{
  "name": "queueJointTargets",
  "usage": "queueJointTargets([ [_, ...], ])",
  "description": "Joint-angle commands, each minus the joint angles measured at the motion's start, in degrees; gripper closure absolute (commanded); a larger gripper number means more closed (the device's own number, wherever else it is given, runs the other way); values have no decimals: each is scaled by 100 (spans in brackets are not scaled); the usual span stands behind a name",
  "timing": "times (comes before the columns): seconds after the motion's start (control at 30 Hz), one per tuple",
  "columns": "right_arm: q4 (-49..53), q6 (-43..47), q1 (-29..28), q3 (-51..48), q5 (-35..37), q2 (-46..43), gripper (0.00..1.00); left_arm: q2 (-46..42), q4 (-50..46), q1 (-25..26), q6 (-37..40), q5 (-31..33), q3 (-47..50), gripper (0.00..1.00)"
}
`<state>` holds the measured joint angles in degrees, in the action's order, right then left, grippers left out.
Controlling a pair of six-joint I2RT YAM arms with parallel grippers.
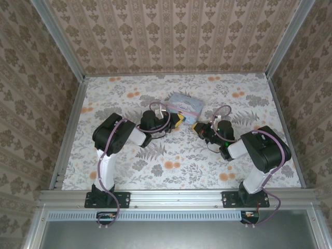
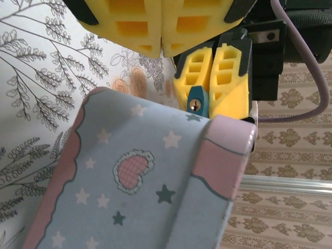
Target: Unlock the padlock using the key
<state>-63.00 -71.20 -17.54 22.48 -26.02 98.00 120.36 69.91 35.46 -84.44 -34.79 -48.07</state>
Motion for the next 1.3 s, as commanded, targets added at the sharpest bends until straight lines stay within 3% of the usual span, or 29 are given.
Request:
queueJointTargets([
  [0.0,-73,-130,-29,162,141,-100,100,-239,392,-39,-19,-160,-42,100],
  [1.27,-55,-261,-90,477,189,253,100,-179,393,128,-54,-68,-69,100],
])
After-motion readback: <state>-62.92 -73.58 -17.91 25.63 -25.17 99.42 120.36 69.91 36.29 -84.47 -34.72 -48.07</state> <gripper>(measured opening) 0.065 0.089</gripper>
